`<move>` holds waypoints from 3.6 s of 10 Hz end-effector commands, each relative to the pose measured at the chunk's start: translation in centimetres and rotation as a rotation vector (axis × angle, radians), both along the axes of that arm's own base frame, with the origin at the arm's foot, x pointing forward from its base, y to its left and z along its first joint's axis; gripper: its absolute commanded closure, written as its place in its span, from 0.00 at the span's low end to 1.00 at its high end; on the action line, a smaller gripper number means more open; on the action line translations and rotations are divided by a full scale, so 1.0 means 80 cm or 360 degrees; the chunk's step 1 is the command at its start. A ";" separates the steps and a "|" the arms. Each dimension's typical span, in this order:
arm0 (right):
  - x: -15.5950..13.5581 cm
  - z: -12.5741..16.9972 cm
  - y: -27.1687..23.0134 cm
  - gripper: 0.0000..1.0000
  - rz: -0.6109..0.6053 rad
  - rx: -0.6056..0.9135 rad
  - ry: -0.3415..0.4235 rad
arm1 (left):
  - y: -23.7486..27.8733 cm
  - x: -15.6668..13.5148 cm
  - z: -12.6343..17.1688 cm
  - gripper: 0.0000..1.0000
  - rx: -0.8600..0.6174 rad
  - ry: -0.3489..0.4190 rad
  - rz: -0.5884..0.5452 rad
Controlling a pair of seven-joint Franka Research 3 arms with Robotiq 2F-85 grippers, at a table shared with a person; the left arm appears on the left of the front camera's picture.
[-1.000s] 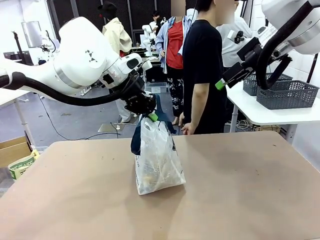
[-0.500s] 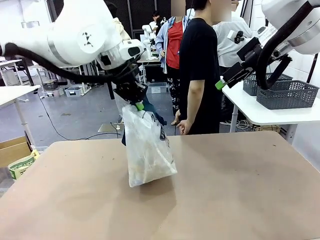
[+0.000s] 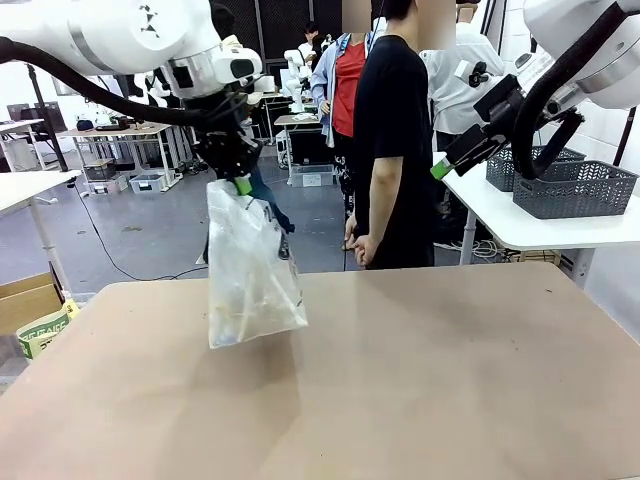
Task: Transfer purchased items from the store into the shopping bag.
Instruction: Move the Reusable shopping bag to the right side of the table.
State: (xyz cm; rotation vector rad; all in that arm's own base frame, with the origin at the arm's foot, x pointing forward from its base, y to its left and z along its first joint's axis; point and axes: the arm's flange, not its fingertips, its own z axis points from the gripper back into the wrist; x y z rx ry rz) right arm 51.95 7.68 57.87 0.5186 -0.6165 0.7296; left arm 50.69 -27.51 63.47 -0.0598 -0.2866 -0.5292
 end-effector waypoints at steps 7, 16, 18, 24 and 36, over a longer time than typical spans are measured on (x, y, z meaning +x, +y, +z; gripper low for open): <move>0.000 0.001 0.001 0.00 -0.0010 -0.0032 -0.0005 | 0.244 -0.026 0.005 1.00 0.0389 -0.0238 0.0015; 0.000 0.001 0.001 0.00 -0.0010 -0.0032 -0.0005 | 0.284 -0.005 -0.046 1.00 0.0427 -0.0204 -0.0160; 0.000 0.001 0.001 0.00 -0.0010 -0.0032 -0.0005 | 0.290 0.003 -0.053 1.00 0.0472 -0.0306 -0.0190; 0.000 0.001 0.001 0.00 -0.0010 -0.0032 -0.0005 | 0.320 0.011 -0.070 1.00 0.0558 -0.0369 -0.0268; 0.000 0.001 0.001 0.00 -0.0010 -0.0032 -0.0005 | 0.327 0.005 -0.097 1.00 0.0548 -0.0236 -0.0258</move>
